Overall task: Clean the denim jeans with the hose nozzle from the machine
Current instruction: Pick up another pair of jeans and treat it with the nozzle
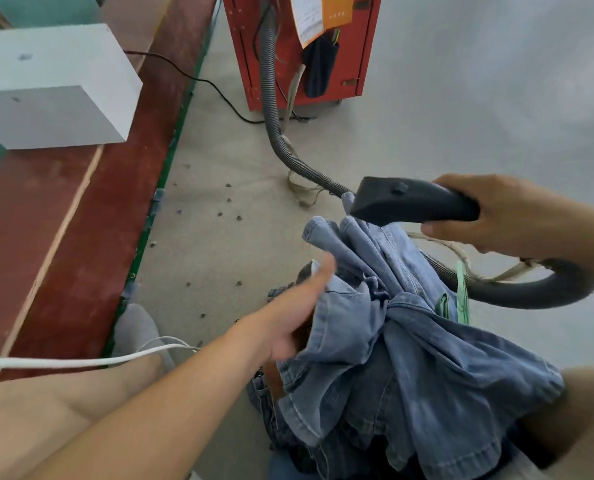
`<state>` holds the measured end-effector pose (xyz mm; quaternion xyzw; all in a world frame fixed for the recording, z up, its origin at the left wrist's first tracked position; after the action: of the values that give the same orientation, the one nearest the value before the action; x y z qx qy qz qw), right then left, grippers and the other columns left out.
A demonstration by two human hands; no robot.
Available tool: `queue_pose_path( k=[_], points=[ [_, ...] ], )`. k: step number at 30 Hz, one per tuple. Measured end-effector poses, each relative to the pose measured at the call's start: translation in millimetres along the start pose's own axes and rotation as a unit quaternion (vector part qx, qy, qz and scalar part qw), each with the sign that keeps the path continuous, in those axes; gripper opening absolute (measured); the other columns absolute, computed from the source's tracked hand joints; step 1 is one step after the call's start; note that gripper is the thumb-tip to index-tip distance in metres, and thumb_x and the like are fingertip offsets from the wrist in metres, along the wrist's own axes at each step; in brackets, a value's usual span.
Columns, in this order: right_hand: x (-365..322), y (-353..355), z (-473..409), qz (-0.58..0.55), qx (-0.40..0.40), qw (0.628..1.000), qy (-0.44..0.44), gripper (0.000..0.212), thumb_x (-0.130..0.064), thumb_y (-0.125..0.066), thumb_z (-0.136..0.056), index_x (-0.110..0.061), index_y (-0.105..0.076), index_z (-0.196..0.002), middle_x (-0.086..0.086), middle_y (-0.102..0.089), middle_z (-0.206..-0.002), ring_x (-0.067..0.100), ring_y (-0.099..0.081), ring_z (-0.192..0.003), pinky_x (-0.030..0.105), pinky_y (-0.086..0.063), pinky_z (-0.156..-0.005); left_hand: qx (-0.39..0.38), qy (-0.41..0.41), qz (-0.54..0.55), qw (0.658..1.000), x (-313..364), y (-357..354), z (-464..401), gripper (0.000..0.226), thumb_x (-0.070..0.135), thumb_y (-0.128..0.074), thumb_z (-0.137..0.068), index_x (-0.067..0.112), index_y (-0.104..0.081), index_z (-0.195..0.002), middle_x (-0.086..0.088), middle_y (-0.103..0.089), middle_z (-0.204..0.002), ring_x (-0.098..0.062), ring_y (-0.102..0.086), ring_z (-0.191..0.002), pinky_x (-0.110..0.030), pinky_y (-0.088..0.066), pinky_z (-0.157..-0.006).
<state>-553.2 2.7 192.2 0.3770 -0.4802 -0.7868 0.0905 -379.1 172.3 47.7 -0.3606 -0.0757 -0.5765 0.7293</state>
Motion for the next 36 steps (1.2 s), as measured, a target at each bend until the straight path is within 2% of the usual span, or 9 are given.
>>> queue_pose_path(
  k=[3, 7, 10, 15, 20, 22, 25, 29, 36],
  points=[
    [10, -7, 6, 0.028, -0.069, 0.997, -0.011, 0.021, -0.054, -0.071, -0.083, -0.051, -0.059, -0.101, -0.024, -0.068, -0.078, 0.000, -0.065, -0.060, 0.026, -0.046, -0.057, 0.076, -0.022, -0.119, 0.990, -8, 9, -4, 0.035, 0.018, -0.052, -0.107, 0.027, -0.064, -0.138, -0.002, -0.075, -0.123, -0.024, -0.071, -0.116, -0.045, -0.052, -0.108],
    [16, -26, 11, 0.070, -0.142, 0.987, -0.010, 0.025, -0.049, -0.074, -0.085, -0.055, -0.058, -0.103, -0.029, -0.067, -0.081, -0.006, -0.063, -0.072, 0.023, -0.043, -0.062, 0.030, -0.103, -0.114, 0.988, -13, -5, 5, 0.061, -0.010, -0.041, -0.103, 0.035, -0.063, -0.139, 0.011, -0.058, -0.148, -0.015, -0.056, -0.136, -0.039, -0.041, -0.119],
    [10, -39, 13, 0.082, -0.197, 0.977, 0.000, 0.030, -0.048, -0.075, -0.085, -0.055, -0.059, -0.109, -0.030, -0.068, -0.089, -0.005, -0.063, -0.081, 0.025, -0.047, -0.068, -0.046, -0.137, -0.019, 0.989, -23, -15, 15, 0.071, -0.020, -0.039, -0.096, 0.026, -0.054, -0.148, -0.005, -0.059, -0.148, -0.027, -0.056, -0.136, -0.046, -0.041, -0.118],
    [-11, -44, 13, 0.023, -0.194, 0.980, 0.050, 0.030, -0.055, -0.073, -0.087, -0.055, -0.061, -0.114, -0.022, -0.071, -0.092, 0.001, -0.067, -0.082, 0.030, -0.053, -0.073, -0.025, -0.136, -0.034, 0.990, -38, -9, 25, 0.081, -0.014, -0.055, -0.088, 0.025, -0.039, -0.158, -0.005, -0.067, -0.137, -0.026, -0.061, -0.130, -0.045, -0.045, -0.115],
    [-1, -12, 0, 0.034, -0.066, 0.997, 0.004, 0.027, -0.061, -0.068, -0.081, -0.054, -0.058, -0.105, -0.032, -0.067, -0.081, -0.008, -0.064, -0.068, 0.020, -0.042, -0.054, -0.032, -0.096, -0.196, 0.975, -49, -20, 27, 0.100, 0.029, -0.070, -0.092, 0.033, 0.001, -0.163, 0.017, -0.074, -0.115, 0.002, -0.065, -0.114, -0.016, -0.049, -0.098],
    [6, -2, -2, 0.053, -0.062, 0.997, -0.010, 0.031, -0.061, -0.067, -0.078, -0.061, -0.053, -0.105, -0.033, -0.067, -0.078, -0.009, -0.065, -0.069, 0.014, -0.041, -0.049, -0.007, -0.151, -0.371, 0.916, -48, -27, 28, 0.089, 0.039, -0.064, -0.097, 0.041, -0.004, -0.163, 0.018, -0.068, -0.116, 0.006, -0.057, -0.111, -0.016, -0.039, -0.106],
    [9, -10, -2, 0.099, -0.125, 0.987, 0.002, 0.035, -0.056, -0.072, -0.082, -0.066, -0.051, -0.108, -0.033, -0.068, -0.083, -0.011, -0.062, -0.079, 0.023, -0.048, -0.065, 0.035, -0.308, -0.596, 0.741, -47, -44, 35, 0.067, 0.034, -0.053, -0.099, 0.030, -0.030, -0.162, 0.003, -0.061, -0.130, -0.006, -0.037, -0.128, -0.020, -0.014, -0.116],
    [-20, -59, 5, 0.129, -0.261, 0.955, 0.055, 0.036, -0.044, -0.073, -0.085, -0.061, -0.056, -0.112, -0.037, -0.066, -0.093, -0.012, -0.060, -0.088, 0.014, -0.044, -0.066, -0.009, -0.332, -0.716, 0.614, -63, -59, 36, 0.065, 0.030, -0.052, -0.093, 0.028, -0.040, -0.157, 0.006, -0.058, -0.147, -0.025, -0.032, -0.145, -0.043, -0.020, -0.123],
    [-27, -49, -8, 0.060, -0.135, 0.987, 0.061, 0.032, -0.064, -0.066, -0.084, -0.056, -0.058, -0.115, -0.031, -0.067, -0.088, -0.006, -0.064, -0.080, 0.018, -0.047, -0.063, 0.014, -0.336, -0.779, 0.529, -73, -64, 41, 0.057, 0.048, -0.046, -0.100, 0.023, -0.050, -0.151, 0.006, -0.060, -0.144, -0.029, -0.033, -0.144, -0.047, -0.020, -0.123]
  ],
)
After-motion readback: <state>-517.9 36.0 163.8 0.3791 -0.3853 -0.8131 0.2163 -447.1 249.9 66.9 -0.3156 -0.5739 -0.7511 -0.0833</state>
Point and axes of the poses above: each hand's wrist, its own z-axis away from the middle knuckle, its own y-axis out of the back of the hand, x = y × z, the point moved 6 cm from there along -z, towards the middle knuckle
